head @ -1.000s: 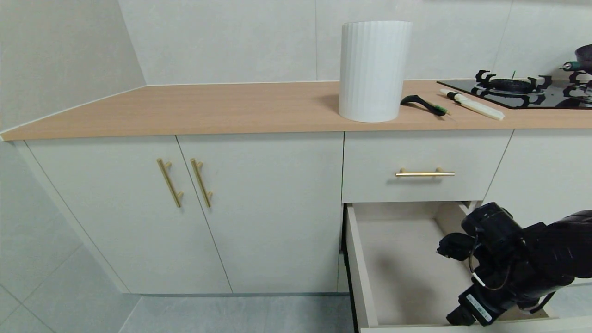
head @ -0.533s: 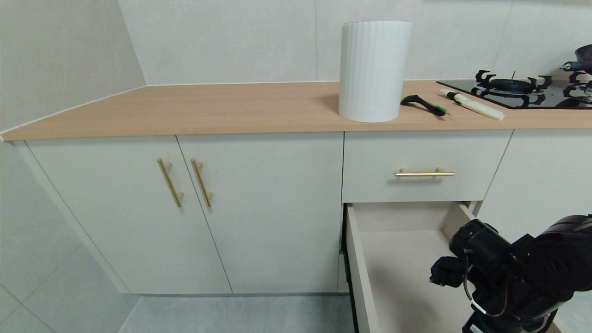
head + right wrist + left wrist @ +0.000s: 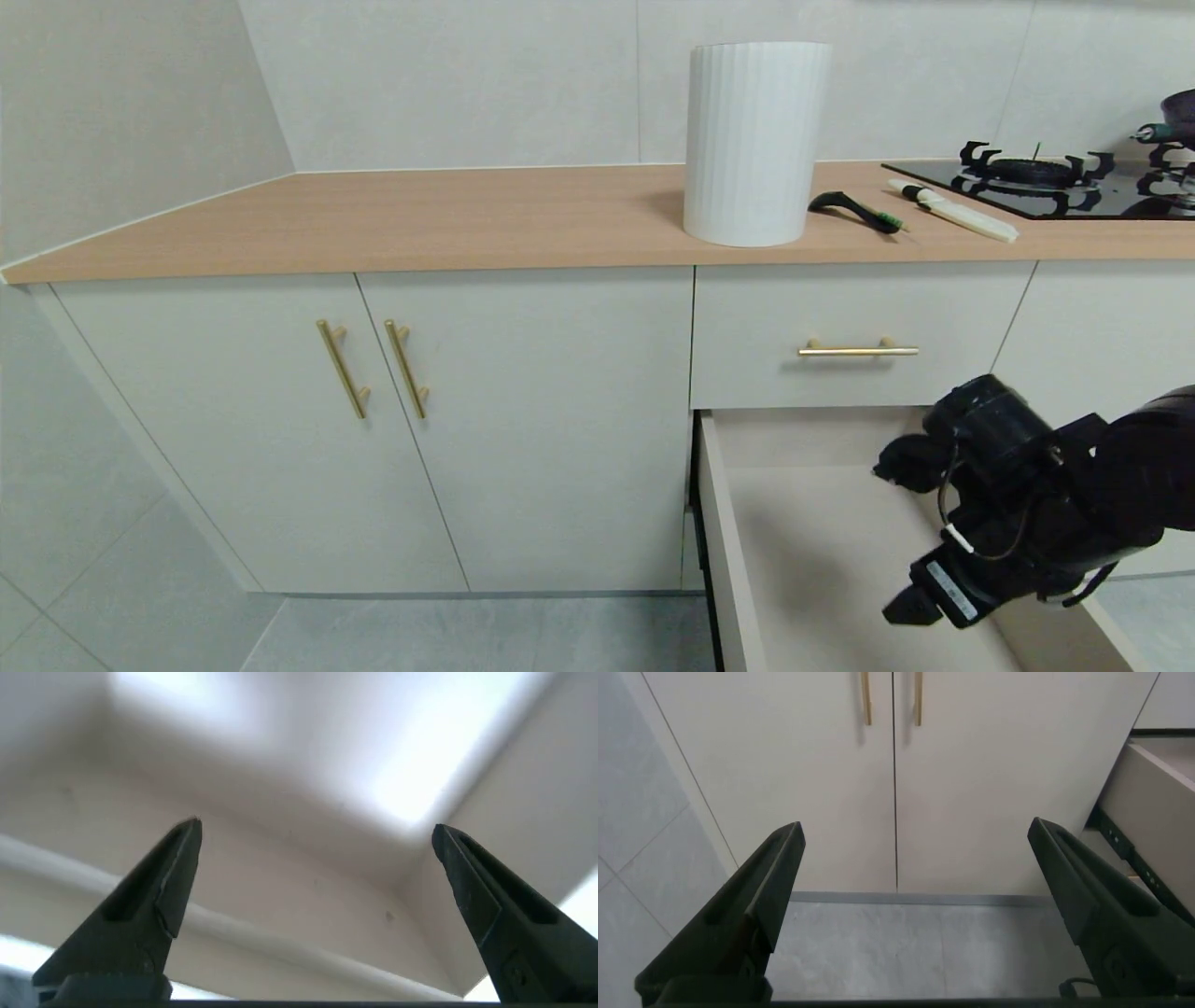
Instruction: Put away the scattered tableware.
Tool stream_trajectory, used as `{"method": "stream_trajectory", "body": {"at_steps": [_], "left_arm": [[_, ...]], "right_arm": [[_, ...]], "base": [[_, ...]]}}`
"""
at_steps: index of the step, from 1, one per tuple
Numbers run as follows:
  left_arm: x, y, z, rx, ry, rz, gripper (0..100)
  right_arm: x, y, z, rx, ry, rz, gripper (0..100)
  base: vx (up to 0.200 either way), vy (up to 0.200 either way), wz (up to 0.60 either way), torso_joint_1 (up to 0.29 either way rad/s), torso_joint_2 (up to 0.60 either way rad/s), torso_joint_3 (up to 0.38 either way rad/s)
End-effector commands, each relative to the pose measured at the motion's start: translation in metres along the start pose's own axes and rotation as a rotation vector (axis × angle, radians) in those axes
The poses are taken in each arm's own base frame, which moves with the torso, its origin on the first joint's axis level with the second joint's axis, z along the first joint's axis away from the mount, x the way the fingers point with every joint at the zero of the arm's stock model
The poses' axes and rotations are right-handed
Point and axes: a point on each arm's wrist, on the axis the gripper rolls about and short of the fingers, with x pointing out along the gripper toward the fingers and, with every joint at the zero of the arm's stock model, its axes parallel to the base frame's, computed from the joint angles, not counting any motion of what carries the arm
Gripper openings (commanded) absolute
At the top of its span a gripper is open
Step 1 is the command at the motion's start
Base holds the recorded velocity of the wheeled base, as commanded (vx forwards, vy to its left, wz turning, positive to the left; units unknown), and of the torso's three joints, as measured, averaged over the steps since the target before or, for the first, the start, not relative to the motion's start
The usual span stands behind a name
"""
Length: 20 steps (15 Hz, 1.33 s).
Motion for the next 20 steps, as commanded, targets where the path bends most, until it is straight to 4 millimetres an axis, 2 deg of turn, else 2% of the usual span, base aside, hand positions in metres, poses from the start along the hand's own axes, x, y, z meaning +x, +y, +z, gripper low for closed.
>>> {"method": "stream_trajectory", "body": {"at_steps": [1, 6, 9, 20], "left_arm": [[0.0000, 0.0000, 0.0000, 0.000, 0.000, 0.000, 100], [0.0000, 0.0000, 0.0000, 0.000, 0.000, 0.000, 100], [0.0000, 0.0000, 0.0000, 0.000, 0.000, 0.000, 100], [0.0000, 0.0000, 0.0000, 0.000, 0.000, 0.000, 100]], "right_arm": [[-0.0183, -0.0140, 0.0047, 0.059, -0.105, -0.025, 100], [-0.0238, -0.0189, 0.0082, 0.080, -0.185, -0.043, 100], [-0.0204, -0.0187, 0.0082, 0.082, -0.210, -0.048, 100], [-0.0205, -0.0193, 0.0090, 0.085, -0.227, -0.051, 100]], "base": [[0.000, 0.000, 0.00, 0.000, 0.00, 0.000], [0.000, 0.000, 0.00, 0.007, -0.03, -0.021], [0.000, 0.000, 0.00, 0.046, -0.24, -0.248], [0.000, 0.000, 0.00, 0.170, -0.44, -0.267]]}}
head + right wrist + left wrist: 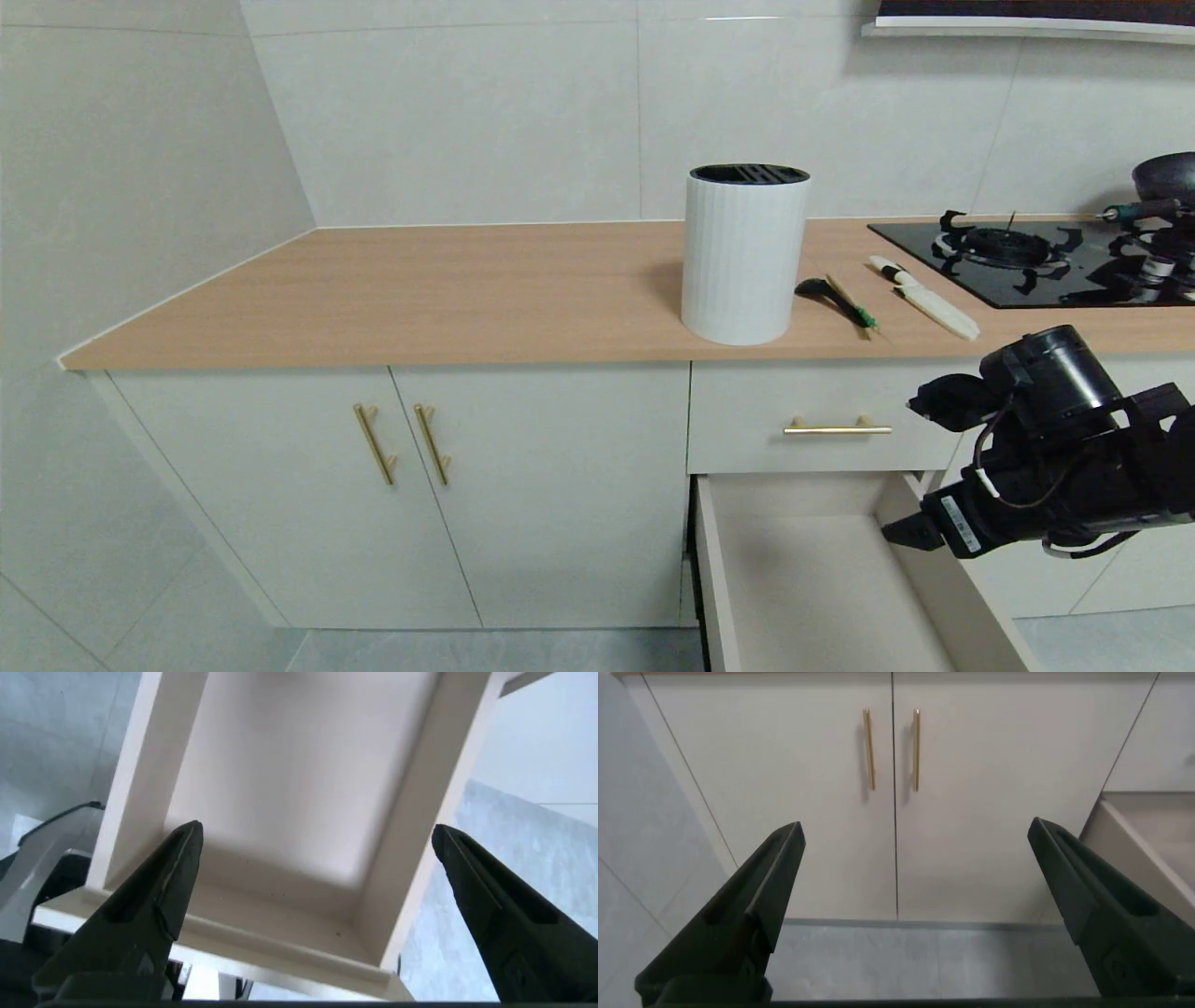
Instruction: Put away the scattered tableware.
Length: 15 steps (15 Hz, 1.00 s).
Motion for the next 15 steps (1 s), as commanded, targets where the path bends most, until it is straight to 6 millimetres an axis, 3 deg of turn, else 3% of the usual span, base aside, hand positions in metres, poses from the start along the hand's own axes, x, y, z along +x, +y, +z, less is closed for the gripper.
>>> {"method": "stream_trajectory", "body": {"at_steps": [1, 3, 6, 10, 15], "left_arm": [[0.000, 0.000, 0.000, -0.001, -0.001, 0.000, 100], [0.000, 0.000, 0.000, -0.001, 0.000, 0.000, 100], [0.000, 0.000, 0.000, -0.001, 0.000, 0.000, 100], [0.000, 0.000, 0.000, -0.001, -0.001, 0.000, 100], [0.000, 0.000, 0.000, -0.001, -0.001, 0.000, 100]], "right_arm": [[-0.001, 0.000, 0.002, 0.001, -0.021, -0.002, 100], [-0.004, -0.003, 0.016, 0.013, -0.115, -0.013, 100], [0.001, -0.030, 0.075, 0.081, -0.275, -0.069, 100], [0.016, -0.051, 0.135, 0.167, -0.315, -0.105, 100], [0.034, -0.056, 0.152, 0.260, -0.317, -0.160, 100]], "base": [[0.000, 0.000, 0.00, 0.046, -0.12, -0.076], [0.000, 0.000, 0.00, 0.016, -0.03, -0.023], [0.000, 0.000, 0.00, 0.000, 0.00, 0.000], [0.000, 0.000, 0.00, 0.000, 0.00, 0.000], [0.000, 0.000, 0.00, 0.000, 0.00, 0.000]]}}
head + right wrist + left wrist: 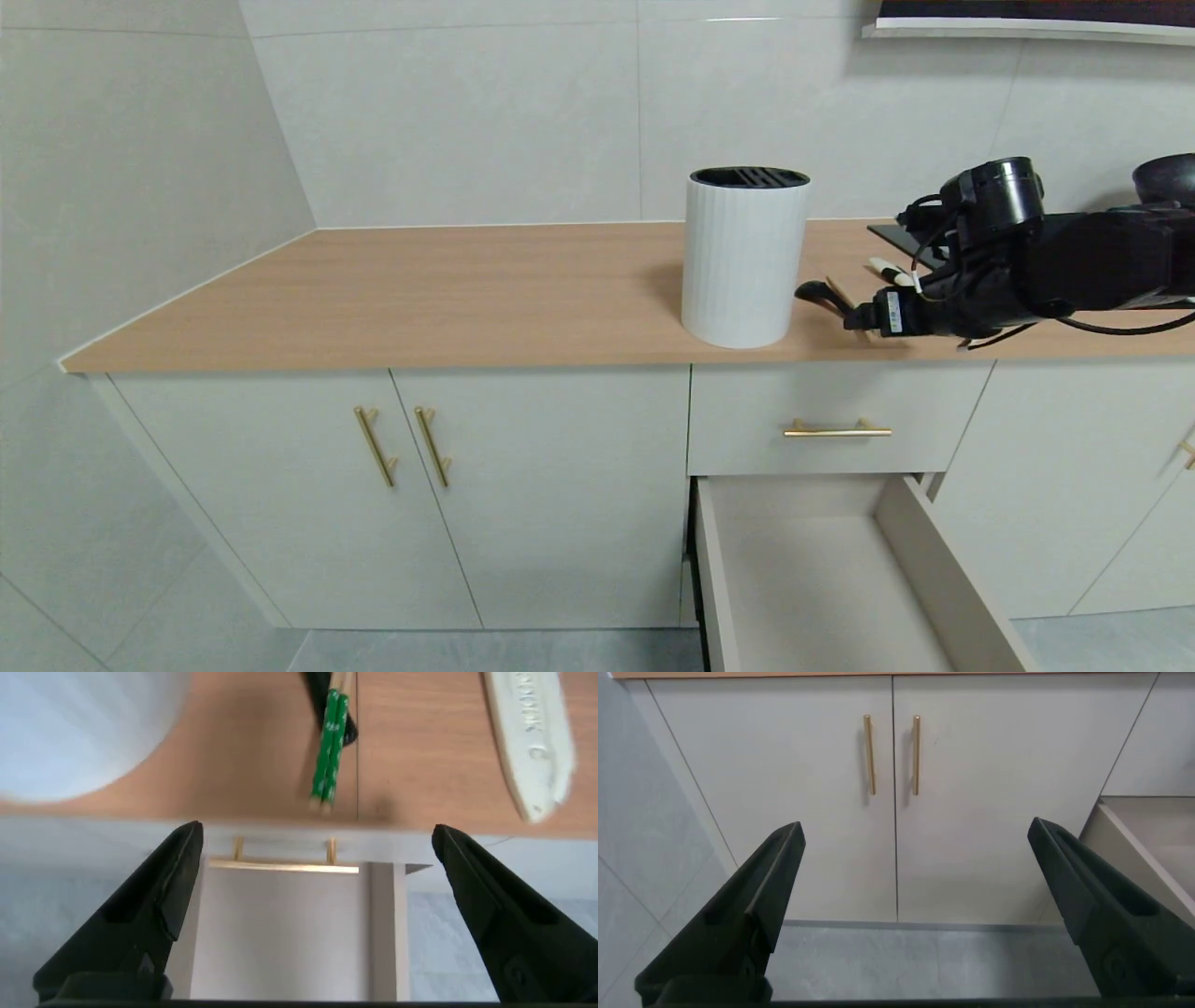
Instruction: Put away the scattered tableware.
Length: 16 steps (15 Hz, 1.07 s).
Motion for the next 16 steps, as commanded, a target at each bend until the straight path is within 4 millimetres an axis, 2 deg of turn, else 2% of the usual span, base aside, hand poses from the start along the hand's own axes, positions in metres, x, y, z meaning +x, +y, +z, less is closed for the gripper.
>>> {"method": "stream_trajectory", "body": {"at_steps": [1, 4, 9, 10, 16], "left_arm": [[0.000, 0.000, 0.000, 0.000, 0.000, 0.000, 100], [0.000, 0.000, 0.000, 0.000, 0.000, 0.000, 100], [0.000, 0.000, 0.000, 0.000, 0.000, 0.000, 100], [0.000, 0.000, 0.000, 0.000, 0.000, 0.000, 100], [0.000, 0.000, 0.000, 0.000, 0.000, 0.000, 100]], "right_arm": [[0.023, -0.002, -0.002, 0.009, 0.017, -0.017, 100], [0.036, -0.001, -0.001, 0.050, 0.002, -0.017, 100], [0.043, 0.000, -0.002, 0.054, 0.001, -0.019, 100], [0.044, 0.000, -0.002, 0.052, 0.003, -0.019, 0], [0.043, 0.000, -0.002, 0.052, 0.001, -0.019, 0]], "base": [[0.000, 0.000, 0.00, 0.000, 0.00, 0.000], [0.000, 0.000, 0.00, 0.000, 0.00, 0.000], [0.000, 0.000, 0.00, 0.000, 0.00, 0.000], [0.000, 0.000, 0.00, 0.000, 0.00, 0.000], [0.000, 0.000, 0.00, 0.000, 0.00, 0.000]]}}
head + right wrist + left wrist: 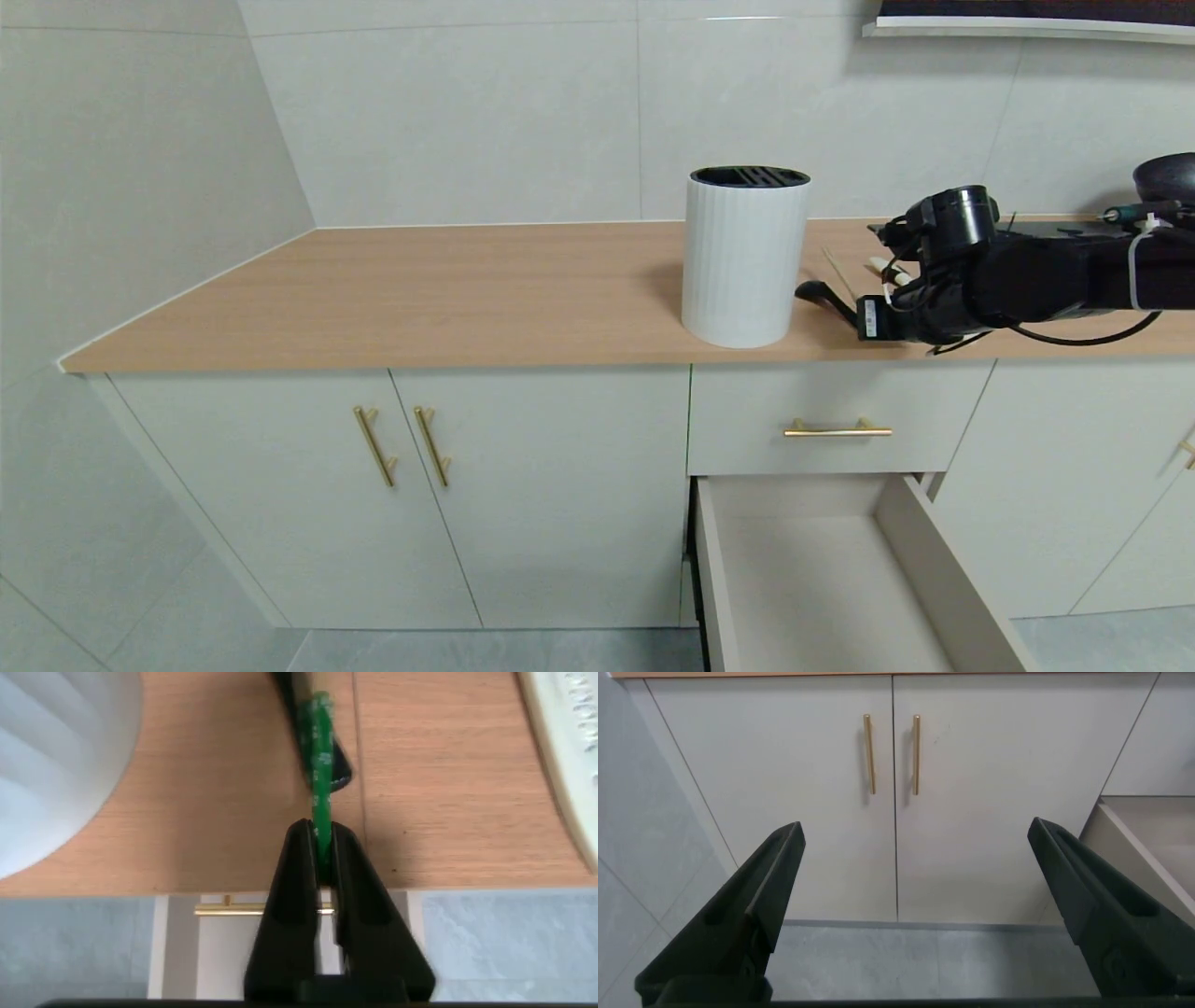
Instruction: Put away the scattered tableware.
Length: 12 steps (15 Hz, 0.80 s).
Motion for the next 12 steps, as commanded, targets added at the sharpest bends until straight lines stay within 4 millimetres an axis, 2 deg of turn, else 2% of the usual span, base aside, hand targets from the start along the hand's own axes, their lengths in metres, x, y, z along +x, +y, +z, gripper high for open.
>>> {"method": "stream_trajectory", "body": {"at_steps": [1, 6, 8, 10, 11, 12], "left_arm": [[0.000, 0.000, 0.000, 0.000, 0.000, 0.000, 100], [0.000, 0.000, 0.000, 0.000, 0.000, 0.000, 100], [0.000, 0.000, 0.000, 0.000, 0.000, 0.000, 100], [0.000, 0.000, 0.000, 0.000, 0.000, 0.000, 100], [0.000, 0.000, 0.000, 0.000, 0.000, 0.000, 100], [0.000, 0.000, 0.000, 0.000, 0.000, 0.000, 100]], "right_arm": [[-0.003, 0.000, 0.002, 0.002, -0.006, 0.001, 0], [-0.012, -0.002, 0.006, 0.010, -0.026, -0.024, 0], [-0.034, -0.006, 0.009, 0.064, -0.046, -0.028, 0], [-0.063, -0.015, 0.001, 0.083, -0.036, -0.031, 0], [-0.069, -0.017, -0.001, 0.085, -0.036, -0.031, 0], [-0.092, -0.022, -0.008, 0.103, -0.063, -0.018, 0]], "base": [[0.000, 0.000, 0.00, 0.000, 0.00, 0.000], [0.000, 0.000, 0.00, 0.000, 0.00, 0.000], [0.000, 0.000, 0.00, 0.000, 0.00, 0.000], [0.000, 0.000, 0.00, 0.000, 0.00, 0.000], [0.000, 0.000, 0.00, 0.000, 0.00, 0.000], [0.000, 0.000, 0.00, 0.000, 0.00, 0.000]]}}
